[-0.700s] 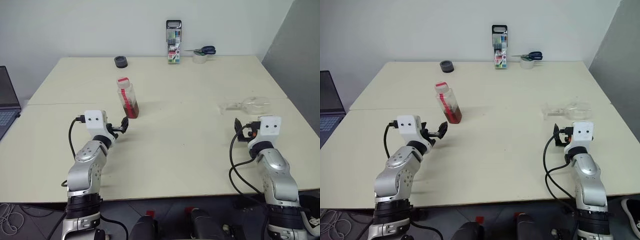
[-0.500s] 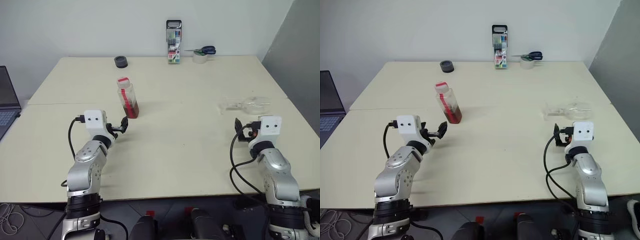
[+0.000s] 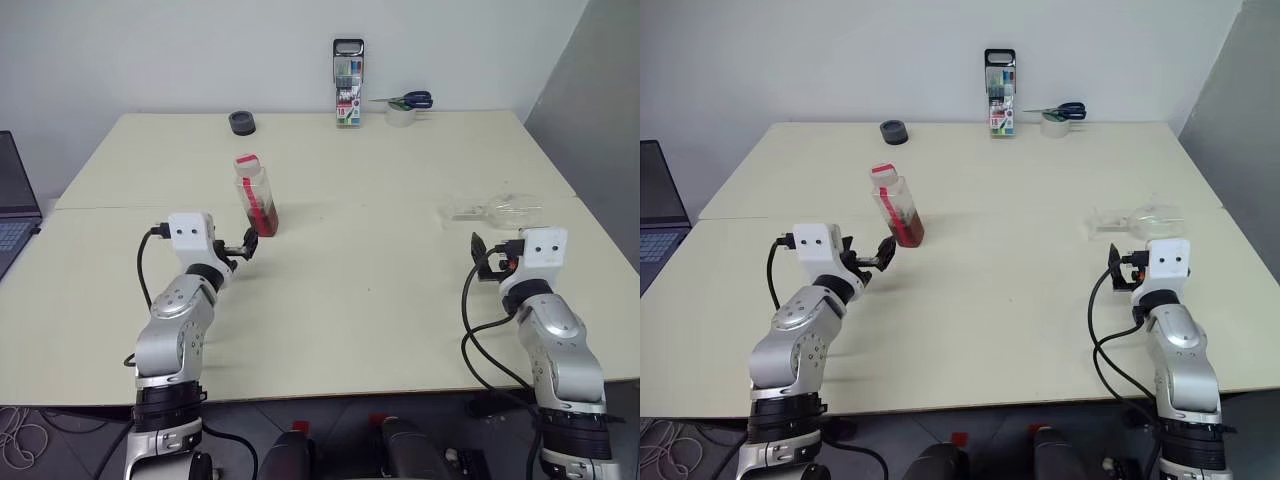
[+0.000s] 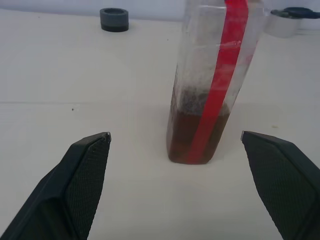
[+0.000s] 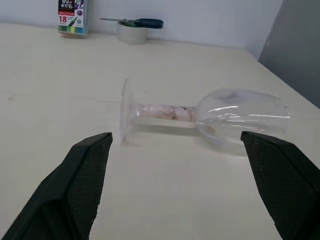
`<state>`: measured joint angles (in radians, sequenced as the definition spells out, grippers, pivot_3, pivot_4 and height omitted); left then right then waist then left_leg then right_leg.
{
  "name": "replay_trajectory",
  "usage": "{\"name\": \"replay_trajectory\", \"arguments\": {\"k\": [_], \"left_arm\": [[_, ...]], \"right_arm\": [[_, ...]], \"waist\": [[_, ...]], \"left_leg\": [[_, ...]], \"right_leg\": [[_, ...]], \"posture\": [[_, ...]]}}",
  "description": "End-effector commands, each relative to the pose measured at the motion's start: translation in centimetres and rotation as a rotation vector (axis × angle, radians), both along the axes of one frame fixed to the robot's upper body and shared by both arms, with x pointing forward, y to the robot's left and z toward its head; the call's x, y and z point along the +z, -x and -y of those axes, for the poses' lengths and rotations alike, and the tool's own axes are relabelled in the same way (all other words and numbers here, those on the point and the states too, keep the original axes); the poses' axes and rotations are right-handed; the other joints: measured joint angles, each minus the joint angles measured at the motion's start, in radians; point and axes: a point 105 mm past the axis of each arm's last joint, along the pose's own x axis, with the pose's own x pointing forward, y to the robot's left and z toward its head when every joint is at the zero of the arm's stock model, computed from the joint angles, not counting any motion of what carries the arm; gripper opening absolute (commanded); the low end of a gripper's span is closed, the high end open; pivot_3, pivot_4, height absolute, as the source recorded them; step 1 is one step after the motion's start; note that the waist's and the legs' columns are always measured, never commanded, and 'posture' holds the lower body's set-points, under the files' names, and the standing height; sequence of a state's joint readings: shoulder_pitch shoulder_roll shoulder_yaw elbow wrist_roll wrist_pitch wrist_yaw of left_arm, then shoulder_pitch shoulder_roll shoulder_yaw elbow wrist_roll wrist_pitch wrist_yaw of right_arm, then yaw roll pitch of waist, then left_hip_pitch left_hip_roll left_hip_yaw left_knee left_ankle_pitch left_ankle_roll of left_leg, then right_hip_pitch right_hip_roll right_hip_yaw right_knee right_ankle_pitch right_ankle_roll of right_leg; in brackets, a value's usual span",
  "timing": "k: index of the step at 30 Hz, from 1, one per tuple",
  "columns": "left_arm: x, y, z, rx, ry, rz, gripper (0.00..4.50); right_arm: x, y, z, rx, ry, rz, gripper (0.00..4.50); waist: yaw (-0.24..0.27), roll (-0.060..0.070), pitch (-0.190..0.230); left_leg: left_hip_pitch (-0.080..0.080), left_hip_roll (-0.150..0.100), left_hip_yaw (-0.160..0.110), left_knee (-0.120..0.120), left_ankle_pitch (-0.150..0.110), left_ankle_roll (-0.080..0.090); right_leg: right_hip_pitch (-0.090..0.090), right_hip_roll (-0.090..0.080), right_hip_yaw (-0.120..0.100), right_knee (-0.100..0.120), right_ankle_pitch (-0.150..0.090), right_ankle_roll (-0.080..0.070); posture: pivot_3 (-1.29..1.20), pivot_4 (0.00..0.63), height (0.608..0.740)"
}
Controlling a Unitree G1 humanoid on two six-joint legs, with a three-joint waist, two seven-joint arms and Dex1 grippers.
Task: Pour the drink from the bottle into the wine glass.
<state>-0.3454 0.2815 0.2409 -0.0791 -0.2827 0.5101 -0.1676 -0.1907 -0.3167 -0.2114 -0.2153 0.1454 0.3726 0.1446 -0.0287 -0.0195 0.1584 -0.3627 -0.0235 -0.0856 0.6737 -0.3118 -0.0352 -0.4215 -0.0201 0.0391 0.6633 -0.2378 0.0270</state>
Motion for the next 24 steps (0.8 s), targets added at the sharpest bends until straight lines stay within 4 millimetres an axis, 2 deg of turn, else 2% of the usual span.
{"name": "replay_trajectory", "arguments": {"k": [1, 3, 5, 7, 9, 18, 24], "left_arm": [[1.7, -0.5, 0.2, -0.014, -0.018, 0.061, 4.46], [1.8, -0.8, 0.5, -0.025, -0.015, 0.066, 4.46], [1.9, -1.1, 0.8, -0.037, -0.014, 0.070, 4.46], [2.0, -1.4, 1.1, -0.045, -0.012, 0.074, 4.46], [2.1, -1.7, 1.3, -0.050, -0.011, 0.080, 4.46], [3.0, -2.9, 1.7, -0.040, -0.037, 0.125, 4.46], [4.1, -4.0, 2.4, -0.068, -0.054, 0.165, 4.46]], "right_arm": [[4.7, -0.2, -2.4, 0.168, 0.019, 0.099, 4.41], [6.6, 0.2, -5.5, 0.393, -0.005, 0.101, 4.41], [8.4, 1.6, -8.3, 0.629, -0.056, 0.093, 4.41], [9.3, 3.2, -10.1, 0.820, -0.056, 0.064, 4.41], [9.9, 4.3, -11.1, 0.948, -0.063, 0.027, 4.41], [10.8, 3.5, -12.6, 0.993, -0.068, 0.033, 4.41], [10.6, 2.9, -13.0, 0.974, -0.054, 0.040, 4.41]], "waist": [[-0.001, 0.001, 0.001], [-0.003, 0.002, 0.002], [-0.003, 0.001, 0.002], [-0.001, 0.001, 0.002], [0.000, 0.001, 0.002], [0.003, 0.000, 0.003], [0.003, 0.000, 0.003]], "left_leg": [[0.000, 0.000, 0.000, 0.000, 0.000, 0.000], [0.000, 0.000, 0.000, 0.000, 0.000, 0.000], [0.000, 0.000, -0.001, -0.002, 0.000, 0.000], [0.000, 0.000, -0.002, -0.003, 0.000, 0.000], [0.000, 0.000, -0.003, -0.004, 0.000, 0.000], [-0.001, -0.001, -0.004, -0.006, 0.000, 0.000], [-0.001, -0.001, -0.003, -0.007, 0.001, -0.001]], "right_leg": [[0.000, 0.000, 0.000, 0.000, 0.000, 0.000], [0.000, 0.000, 0.000, 0.000, 0.000, 0.000], [0.000, 0.001, -0.001, -0.001, 0.000, 0.000], [0.000, 0.001, -0.002, -0.001, 0.000, 0.000], [0.001, 0.001, -0.002, -0.003, 0.000, 0.000], [0.000, -0.002, -0.002, -0.005, 0.000, 0.000], [-0.001, -0.003, -0.002, -0.005, 0.000, 0.000]], "posture": [[0.00, 0.150, 0.740], [0.00, 0.150, 0.740], [0.00, 0.150, 0.740], [0.00, 0.150, 0.740], [0.00, 0.150, 0.740], [0.00, 0.150, 0.740], [0.00, 0.150, 0.740]]}}
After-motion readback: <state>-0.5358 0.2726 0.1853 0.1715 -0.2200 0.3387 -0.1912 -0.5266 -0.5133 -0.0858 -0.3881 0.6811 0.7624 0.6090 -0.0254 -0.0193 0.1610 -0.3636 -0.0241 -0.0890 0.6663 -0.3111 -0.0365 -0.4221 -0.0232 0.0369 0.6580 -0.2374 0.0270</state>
